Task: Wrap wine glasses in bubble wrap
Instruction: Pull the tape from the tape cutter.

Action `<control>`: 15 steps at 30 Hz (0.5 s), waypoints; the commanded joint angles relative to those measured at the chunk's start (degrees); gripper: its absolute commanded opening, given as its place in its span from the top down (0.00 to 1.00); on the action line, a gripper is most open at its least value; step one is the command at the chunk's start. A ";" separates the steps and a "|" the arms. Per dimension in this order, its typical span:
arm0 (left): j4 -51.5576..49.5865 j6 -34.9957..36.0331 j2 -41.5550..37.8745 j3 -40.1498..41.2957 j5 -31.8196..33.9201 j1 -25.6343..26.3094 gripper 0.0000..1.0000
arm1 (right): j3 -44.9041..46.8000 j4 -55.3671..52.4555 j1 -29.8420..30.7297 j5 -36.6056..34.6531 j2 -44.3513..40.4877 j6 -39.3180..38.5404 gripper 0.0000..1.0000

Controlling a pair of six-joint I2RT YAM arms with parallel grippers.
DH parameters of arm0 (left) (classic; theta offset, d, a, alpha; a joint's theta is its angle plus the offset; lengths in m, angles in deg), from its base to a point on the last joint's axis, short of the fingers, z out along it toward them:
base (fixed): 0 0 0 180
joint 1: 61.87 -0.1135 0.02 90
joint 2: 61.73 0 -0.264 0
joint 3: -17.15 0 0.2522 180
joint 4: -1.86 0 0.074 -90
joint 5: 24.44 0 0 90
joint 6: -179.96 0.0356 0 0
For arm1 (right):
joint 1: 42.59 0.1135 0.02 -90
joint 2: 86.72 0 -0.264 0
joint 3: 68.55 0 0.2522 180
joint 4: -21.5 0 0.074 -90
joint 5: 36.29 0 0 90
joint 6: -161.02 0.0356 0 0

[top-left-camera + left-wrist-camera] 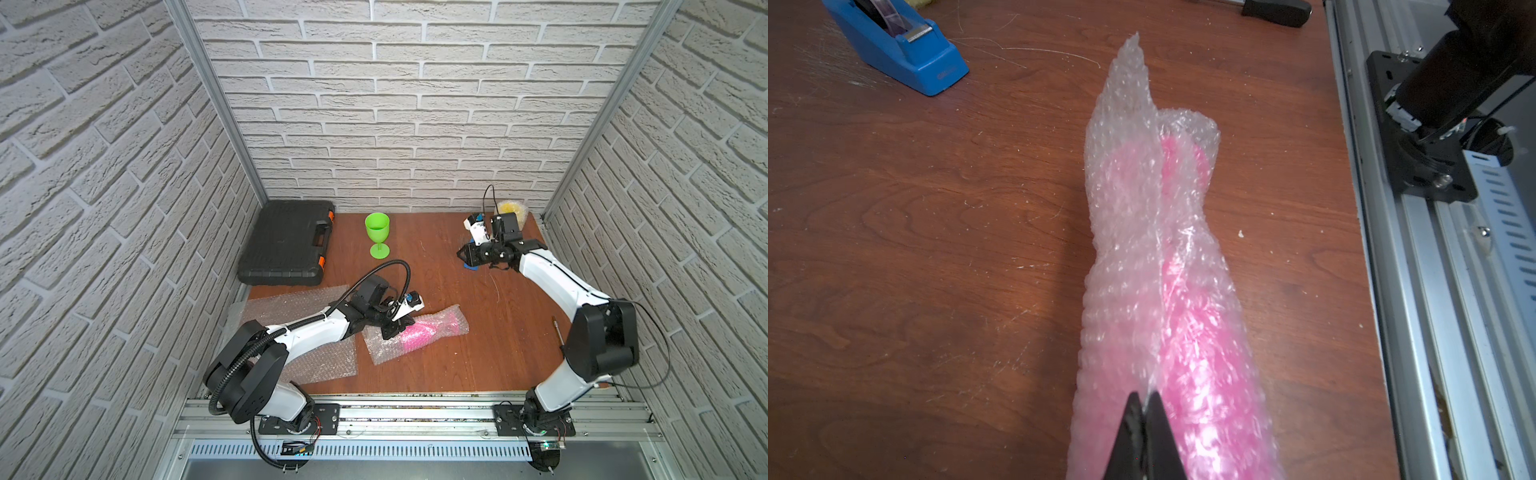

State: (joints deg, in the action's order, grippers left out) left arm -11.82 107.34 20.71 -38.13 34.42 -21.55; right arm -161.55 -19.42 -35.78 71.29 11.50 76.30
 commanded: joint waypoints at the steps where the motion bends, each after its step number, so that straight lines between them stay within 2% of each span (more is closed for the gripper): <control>1: -3.54 1.08 1.24 -0.29 -0.34 0.44 0.95 | -3.13 -3.15 -2.41 -0.14 2.74 11.91 0.64; 3: -3.78 1.15 1.11 -0.33 -0.40 0.42 0.96 | -5.46 -4.50 -3.83 -1.20 5.88 14.06 0.63; 7: -3.91 1.00 1.12 -0.57 -0.51 0.38 0.96 | -11.50 -10.43 -4.52 -6.68 12.28 15.70 0.67; 15: -4.64 1.07 1.41 -0.89 -0.25 0.40 0.96 | -15.77 -10.76 -4.61 -9.07 19.58 17.26 0.67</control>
State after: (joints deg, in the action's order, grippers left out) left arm -12.72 107.52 20.82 -38.57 34.38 -21.55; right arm -175.14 -29.21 -40.59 63.75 29.99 91.88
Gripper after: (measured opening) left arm 0.048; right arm 0.326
